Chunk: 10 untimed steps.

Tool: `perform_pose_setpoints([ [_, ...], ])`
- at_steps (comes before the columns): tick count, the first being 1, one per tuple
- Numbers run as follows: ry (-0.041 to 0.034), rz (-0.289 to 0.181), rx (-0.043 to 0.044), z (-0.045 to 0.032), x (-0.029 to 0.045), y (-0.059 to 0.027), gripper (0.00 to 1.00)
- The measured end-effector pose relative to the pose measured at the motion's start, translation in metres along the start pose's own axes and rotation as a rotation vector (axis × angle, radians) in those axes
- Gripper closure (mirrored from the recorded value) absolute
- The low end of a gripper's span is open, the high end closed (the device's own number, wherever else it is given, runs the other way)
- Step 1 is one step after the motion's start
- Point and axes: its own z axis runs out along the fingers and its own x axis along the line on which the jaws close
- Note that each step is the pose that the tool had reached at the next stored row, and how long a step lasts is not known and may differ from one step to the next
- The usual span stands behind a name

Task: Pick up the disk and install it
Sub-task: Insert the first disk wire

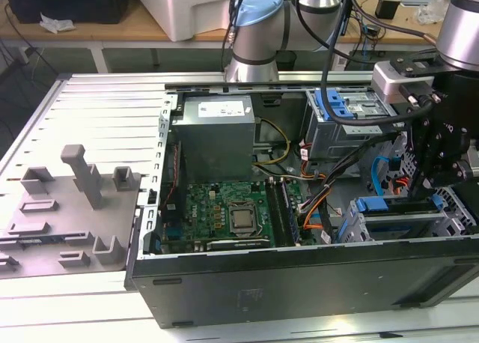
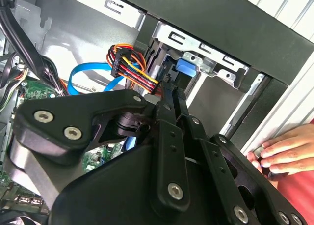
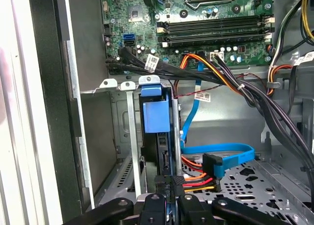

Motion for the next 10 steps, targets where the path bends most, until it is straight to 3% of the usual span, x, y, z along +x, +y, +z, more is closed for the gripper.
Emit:
perform_pose_setpoints([
  [10, -0.0004, -0.005, -0.0038, 0.0011, -0.0002, -0.0003, 0.84],
])
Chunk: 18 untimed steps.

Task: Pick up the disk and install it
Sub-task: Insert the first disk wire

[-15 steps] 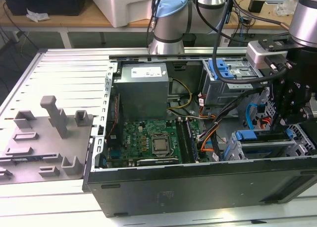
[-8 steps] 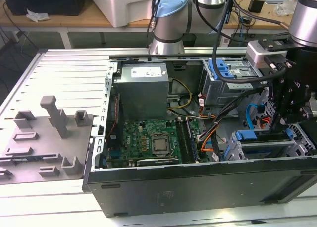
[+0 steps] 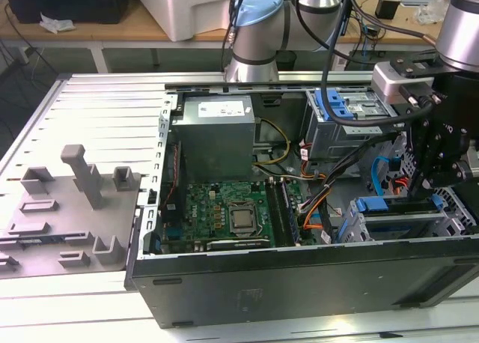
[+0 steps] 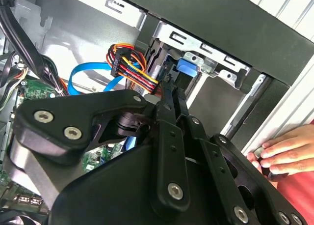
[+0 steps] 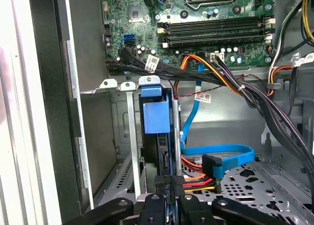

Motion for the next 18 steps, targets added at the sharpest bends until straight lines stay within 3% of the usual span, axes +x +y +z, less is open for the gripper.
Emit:
perform_pose_setpoints([
  [7, -0.0039, -0.034, 0.0027, 0.0001, 0.0, -0.001, 0.84],
  [18, -0.0042, -0.036, 0.0028, 0.0019, -0.0001, 0.0003, 0.84],
])
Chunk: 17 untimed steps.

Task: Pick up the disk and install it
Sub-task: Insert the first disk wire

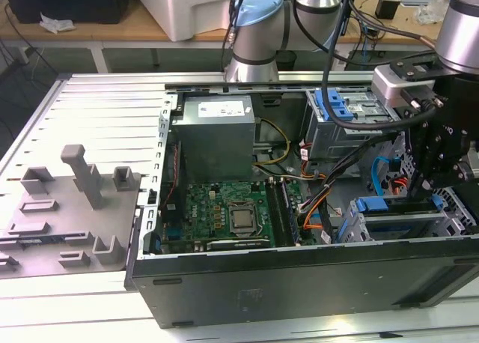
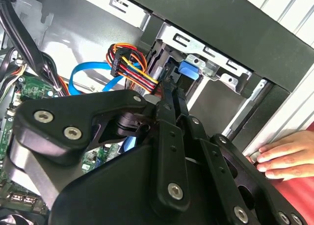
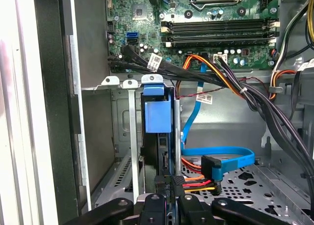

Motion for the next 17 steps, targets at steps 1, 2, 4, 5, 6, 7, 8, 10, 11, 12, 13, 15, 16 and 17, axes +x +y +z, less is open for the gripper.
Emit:
perform_pose_setpoints([
  [1, 0.0, 0.0, 0.0001, 0.0001, 0.0, 0.0, 0.84],
  [2, 0.0, 0.0, 0.0001, 0.0002, 0.0, 0.0, 0.84],
  [4, 0.0001, 0.0, 0.0, 0.0005, 0.0, 0.0, 0.84],
  [5, 0.0001, 0.0, 0.0, 0.0006, 0.0, -0.0001, 0.84],
  [6, 0.0, 0.0, 0.0, 0.0007, -0.0001, -0.0002, 0.84],
  [7, 0.0001, 0.0, 0.0001, 0.0008, -0.0001, -0.0003, 0.84],
  [8, 0.0001, 0.0, 0.0001, 0.001, -0.0001, -0.0004, 0.84],
  [10, 0.0001, 0.0, 0.0001, 0.0012, -0.0001, -0.0004, 0.84],
  [11, 0.0001, 0.0, 0.0001, 0.0014, -0.0001, -0.0003, 0.84],
  [12, 0.0002, 0.0, 0.0001, 0.0014, -0.0001, -0.0003, 0.84],
  [13, 0.0, 0.0, 0.0001, 0.0015, -0.0001, -0.0003, 0.84],
  [15, -0.0004, 0.0, 0.0, 0.0016, -0.0002, -0.0003, 0.84],
  [16, -0.0007, 0.0, 0.0, 0.0016, -0.0002, -0.0003, 0.84],
  [17, -0.0011, 0.0, 0.0, 0.0014, -0.0002, -0.0003, 0.84],
])
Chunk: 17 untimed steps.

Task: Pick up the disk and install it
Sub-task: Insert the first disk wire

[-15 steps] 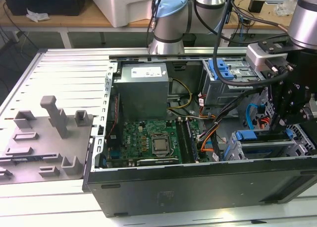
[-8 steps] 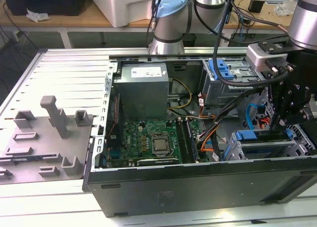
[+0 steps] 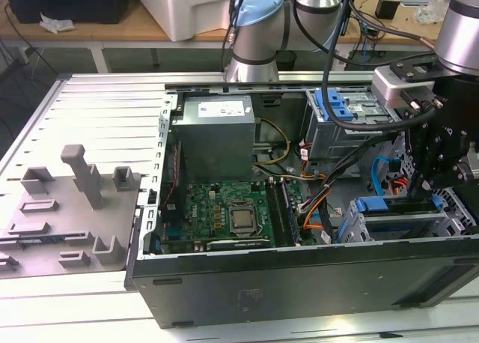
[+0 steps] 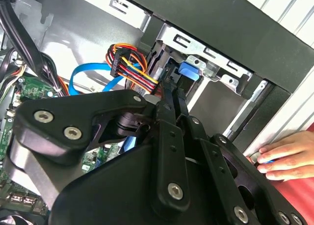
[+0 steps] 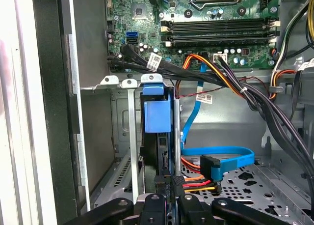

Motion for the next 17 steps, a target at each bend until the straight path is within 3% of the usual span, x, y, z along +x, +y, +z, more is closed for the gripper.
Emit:
perform_pose_setpoints([
  [10, -0.0009, 0.0, 0.0, -0.0029, 0.0003, 0.0005, 0.84],
  [14, -0.0104, 0.001, -0.0001, -0.003, 0.0003, 0.0005, 0.84],
  [17, -0.0128, 0.002, -0.0003, -0.0029, 0.0002, 0.0005, 0.84],
])
